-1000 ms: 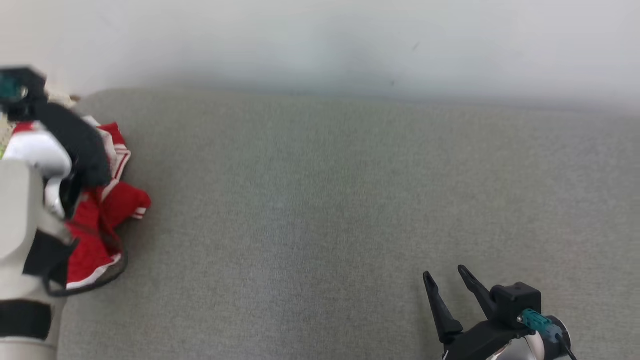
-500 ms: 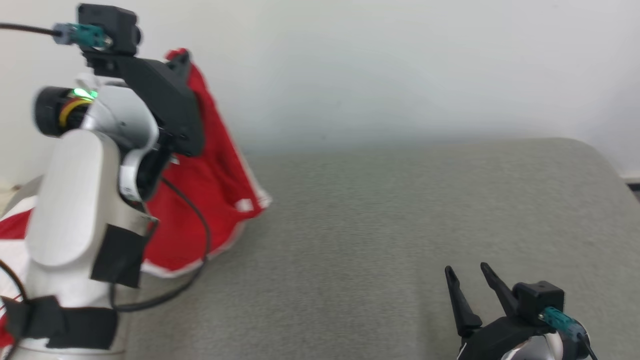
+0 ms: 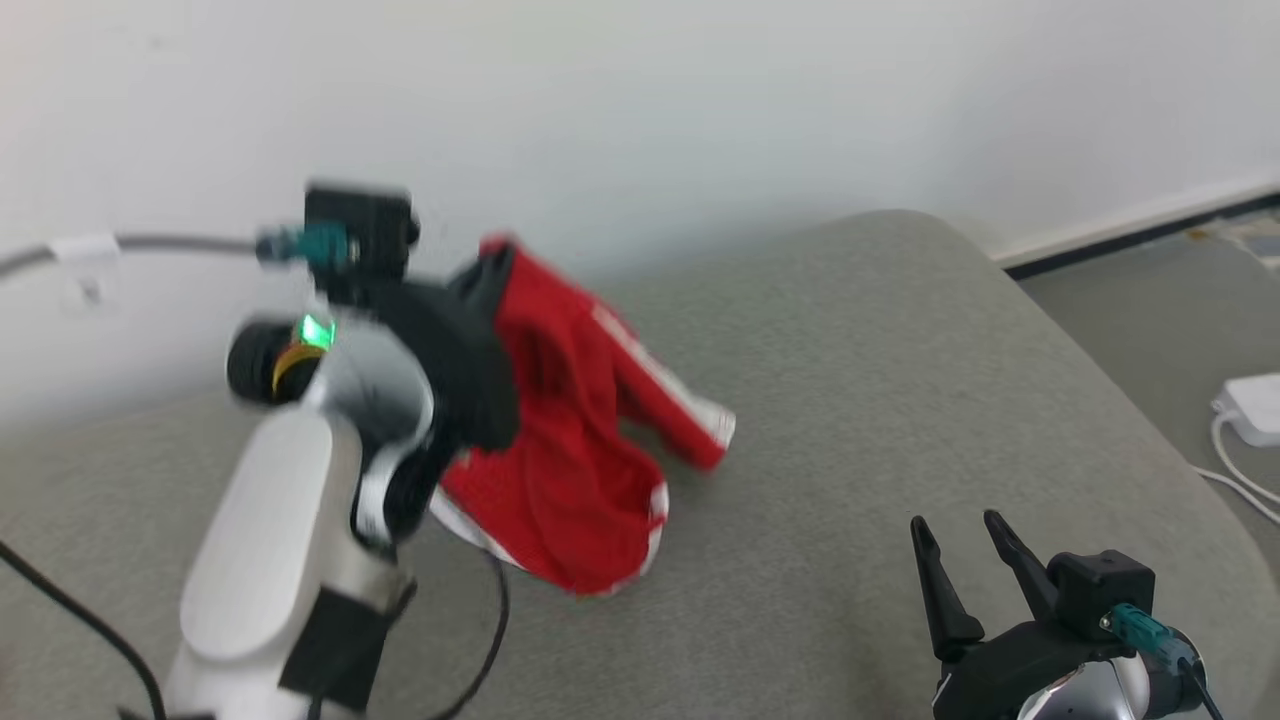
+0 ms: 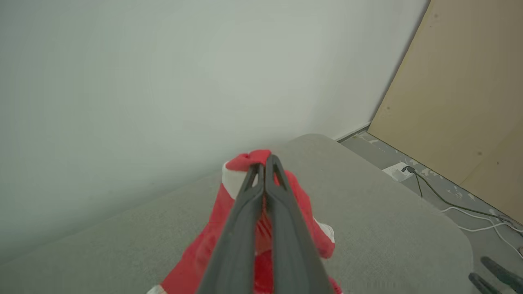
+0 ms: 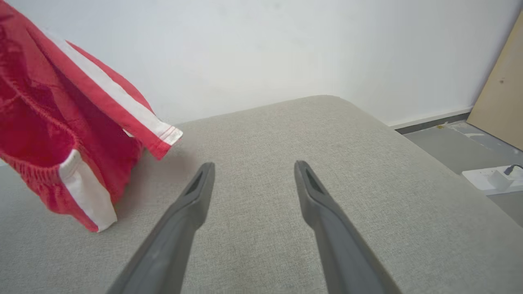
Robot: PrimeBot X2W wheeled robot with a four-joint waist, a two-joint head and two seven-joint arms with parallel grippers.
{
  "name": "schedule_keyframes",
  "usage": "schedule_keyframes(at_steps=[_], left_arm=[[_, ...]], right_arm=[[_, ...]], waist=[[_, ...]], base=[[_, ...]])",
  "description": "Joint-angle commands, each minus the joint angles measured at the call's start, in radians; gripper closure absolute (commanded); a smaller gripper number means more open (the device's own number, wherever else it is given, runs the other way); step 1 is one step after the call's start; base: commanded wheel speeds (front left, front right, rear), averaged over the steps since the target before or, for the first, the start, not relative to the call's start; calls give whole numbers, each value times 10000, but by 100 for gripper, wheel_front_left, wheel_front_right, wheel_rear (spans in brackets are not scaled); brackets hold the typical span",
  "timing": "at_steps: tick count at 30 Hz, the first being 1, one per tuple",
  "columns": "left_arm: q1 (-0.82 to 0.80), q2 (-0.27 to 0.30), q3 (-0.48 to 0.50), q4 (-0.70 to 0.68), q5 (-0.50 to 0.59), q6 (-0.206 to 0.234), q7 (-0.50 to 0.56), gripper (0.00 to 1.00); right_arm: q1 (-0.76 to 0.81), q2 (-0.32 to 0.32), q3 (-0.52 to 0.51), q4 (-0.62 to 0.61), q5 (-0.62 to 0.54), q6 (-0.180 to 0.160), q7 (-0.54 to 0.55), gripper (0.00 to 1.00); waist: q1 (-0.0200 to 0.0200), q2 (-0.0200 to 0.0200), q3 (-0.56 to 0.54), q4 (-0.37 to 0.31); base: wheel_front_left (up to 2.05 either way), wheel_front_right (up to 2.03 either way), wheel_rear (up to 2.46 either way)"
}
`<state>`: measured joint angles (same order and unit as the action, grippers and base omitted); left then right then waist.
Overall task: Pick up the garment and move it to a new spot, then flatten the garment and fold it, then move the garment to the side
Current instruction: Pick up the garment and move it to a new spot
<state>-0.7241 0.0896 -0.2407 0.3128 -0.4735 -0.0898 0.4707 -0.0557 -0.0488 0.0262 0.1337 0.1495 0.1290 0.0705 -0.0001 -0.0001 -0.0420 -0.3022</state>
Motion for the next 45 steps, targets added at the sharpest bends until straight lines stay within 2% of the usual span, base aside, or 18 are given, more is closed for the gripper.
schedule_keyframes(at_steps=[1, 2, 3, 5, 7, 13, 18, 23, 28, 32, 40, 45], left_arm=[[662, 225, 9, 330, 163, 230, 78, 88], [662, 225, 9, 330, 163, 230, 78, 88], [987, 315, -27, 512, 274, 344, 117, 0], [1414, 414, 44, 776, 378, 632, -138, 0], [1904, 503, -16, 1023, 547, 700, -485, 0], [3221, 469, 416, 784, 831, 1179, -3175, 0], [4485, 325, 626, 195, 884, 1315, -5108, 0], [5977, 199, 651, -714, 885, 1200, -6817, 0], [7041, 215, 681, -1469, 984, 1125, -7250, 0], [8306, 126, 1005, -2358, 1166, 1329, -7367, 0], [9515, 447, 1084, -2550, 1446, 821, -7366, 0], [9709, 510, 1014, -2392, 1530, 807, -7367, 0]], right_arm=[[118, 4, -27, -48, 34, 34, -7, 0], [118, 4, -27, -48, 34, 34, -7, 0], [137, 7, -30, -59, 39, 34, 5, 0], [143, 8, -27, -72, 47, 34, -1, 0], [165, 3, -40, -77, 69, 34, -24, 0], [134, 0, -172, -58, 98, 34, -217, 0], [332, 3, -395, -68, 201, 34, -407, 0], [548, 3, -508, -82, 215, 34, -567, 0], [747, 3, -507, -46, 326, 34, -781, 0], [997, 0, -346, 230, 494, 34, -1153, 0], [1328, 0, -450, 583, 506, 34, -1261, 0], [1417, 2, -525, 657, 522, 34, -1186, 0]], waist=[[1, 1, 280, -600], [1, 1, 280, -600], [1, 1, 306, -595], [1, 1, 353, -527], [1, 1, 372, -386], [1, 1, 247, 310], [1, 1, -9, 1062], [1, 1, -333, 1931], [1, 1, -583, 2488], [1, 1, -848, 2863], [1, 1, -1048, 3266], [1, 1, -1045, 3314]], base=[[0, 0, 0], [0, 0, 0], [0, 0, 0], [0, 0, 0], [0, 0, 0], [0, 0, 0], [0, 0, 0], [0, 0, 0], [0, 0, 0], [0, 0, 0], [0, 0, 0], [0, 0, 0]])
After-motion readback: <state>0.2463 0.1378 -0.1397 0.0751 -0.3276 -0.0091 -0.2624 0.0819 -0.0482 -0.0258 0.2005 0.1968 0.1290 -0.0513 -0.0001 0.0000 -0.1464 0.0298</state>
